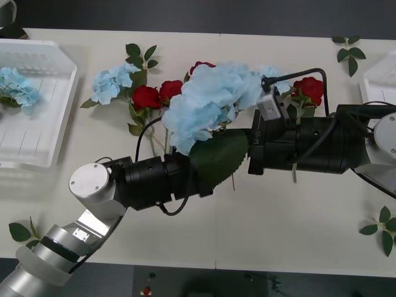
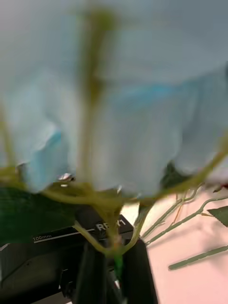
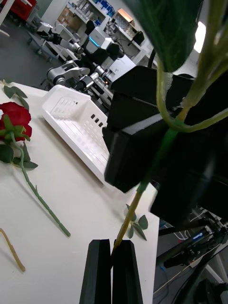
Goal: Put the red flowers into the right box and the blue flowers into the left box
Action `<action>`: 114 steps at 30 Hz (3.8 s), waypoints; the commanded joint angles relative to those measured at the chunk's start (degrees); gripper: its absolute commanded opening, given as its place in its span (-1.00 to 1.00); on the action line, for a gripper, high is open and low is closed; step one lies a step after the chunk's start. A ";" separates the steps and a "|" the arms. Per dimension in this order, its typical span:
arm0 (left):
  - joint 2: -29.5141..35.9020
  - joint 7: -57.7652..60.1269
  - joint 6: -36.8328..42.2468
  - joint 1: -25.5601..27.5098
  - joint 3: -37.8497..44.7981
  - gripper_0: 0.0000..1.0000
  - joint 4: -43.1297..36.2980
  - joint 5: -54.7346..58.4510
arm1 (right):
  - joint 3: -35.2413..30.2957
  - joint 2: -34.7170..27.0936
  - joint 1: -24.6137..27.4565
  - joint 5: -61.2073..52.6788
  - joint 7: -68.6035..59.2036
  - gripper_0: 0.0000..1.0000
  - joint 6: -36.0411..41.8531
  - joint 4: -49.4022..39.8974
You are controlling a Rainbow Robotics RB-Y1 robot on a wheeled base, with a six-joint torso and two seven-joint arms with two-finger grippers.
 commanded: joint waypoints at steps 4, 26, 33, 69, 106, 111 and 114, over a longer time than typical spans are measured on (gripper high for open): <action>2.10 0.10 -0.70 -1.22 -0.21 -1.00 -0.71 1.33 | -1.02 1.24 -1.26 -1.09 -1.98 0.94 0.08 -1.24; 23.63 0.10 -0.96 -3.15 15.96 -1.00 -2.46 4.23 | -1.02 -0.78 -1.26 -1.36 -3.74 1.00 -2.74 -1.15; 32.77 6.30 -0.88 -5.18 24.05 -1.00 1.32 -4.56 | -1.02 -5.70 -3.19 -1.44 -12.79 1.00 -3.35 0.52; 48.33 14.57 1.94 2.65 43.03 1.00 20.65 -14.67 | 7.07 -5.27 -22.62 24.31 -60.87 1.00 5.53 49.56; 14.67 94.72 8.09 -10.71 15.35 1.00 -3.25 -72.06 | 7.07 11.17 -29.03 61.84 -90.57 1.00 5.44 55.71; 14.67 105.62 7.30 -12.21 12.18 1.00 -2.81 -80.93 | 7.07 11.70 -29.03 63.77 -91.37 -1.00 5.44 55.97; 14.75 109.93 7.38 -13.44 10.51 1.00 -2.02 -84.01 | 7.07 11.70 -29.03 64.47 -91.63 -1.00 5.44 55.97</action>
